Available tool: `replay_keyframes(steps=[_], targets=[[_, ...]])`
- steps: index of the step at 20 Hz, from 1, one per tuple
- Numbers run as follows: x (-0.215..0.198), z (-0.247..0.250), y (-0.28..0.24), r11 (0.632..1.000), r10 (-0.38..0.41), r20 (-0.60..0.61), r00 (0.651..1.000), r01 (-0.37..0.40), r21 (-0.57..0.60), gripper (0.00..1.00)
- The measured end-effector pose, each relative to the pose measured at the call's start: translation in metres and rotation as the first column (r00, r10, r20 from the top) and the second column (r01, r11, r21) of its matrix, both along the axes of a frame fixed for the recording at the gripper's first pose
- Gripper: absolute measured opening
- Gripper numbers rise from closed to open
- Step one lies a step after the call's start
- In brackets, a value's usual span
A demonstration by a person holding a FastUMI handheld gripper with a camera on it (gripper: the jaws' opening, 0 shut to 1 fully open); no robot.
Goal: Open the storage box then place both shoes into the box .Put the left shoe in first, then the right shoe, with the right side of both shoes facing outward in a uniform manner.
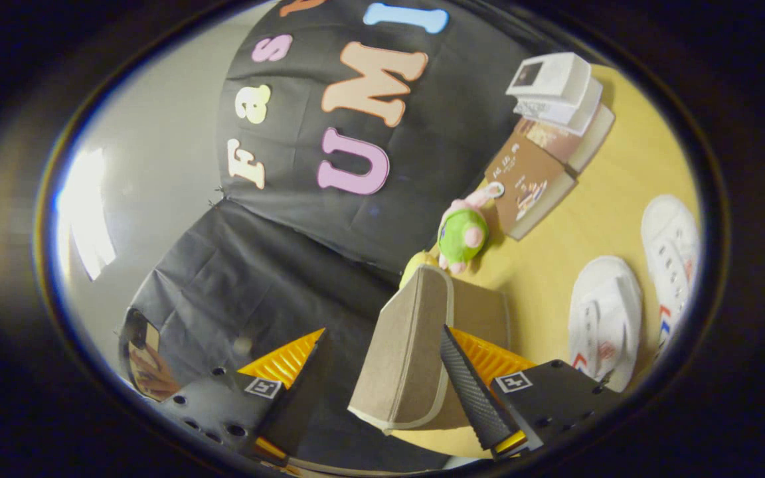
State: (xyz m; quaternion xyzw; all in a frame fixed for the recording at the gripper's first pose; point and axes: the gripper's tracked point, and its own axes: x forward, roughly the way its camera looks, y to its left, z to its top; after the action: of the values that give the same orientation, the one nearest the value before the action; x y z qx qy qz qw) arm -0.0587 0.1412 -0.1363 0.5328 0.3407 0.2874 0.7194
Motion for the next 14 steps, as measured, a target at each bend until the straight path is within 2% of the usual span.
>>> replay_keyframes(steps=[3, 7, 14], targets=[[-0.011, -0.019, 0.015, 0.996, 0.067, -0.083, 0.994, -0.062, 0.066, 1.0], [-0.015, -0.033, 0.019, 0.983, 0.105, -0.183, 0.978, -0.074, 0.166, 1.0], [-0.026, -0.058, 0.043, 0.971, 0.174, -0.272, 0.947, -0.119, 0.208, 1.0]])
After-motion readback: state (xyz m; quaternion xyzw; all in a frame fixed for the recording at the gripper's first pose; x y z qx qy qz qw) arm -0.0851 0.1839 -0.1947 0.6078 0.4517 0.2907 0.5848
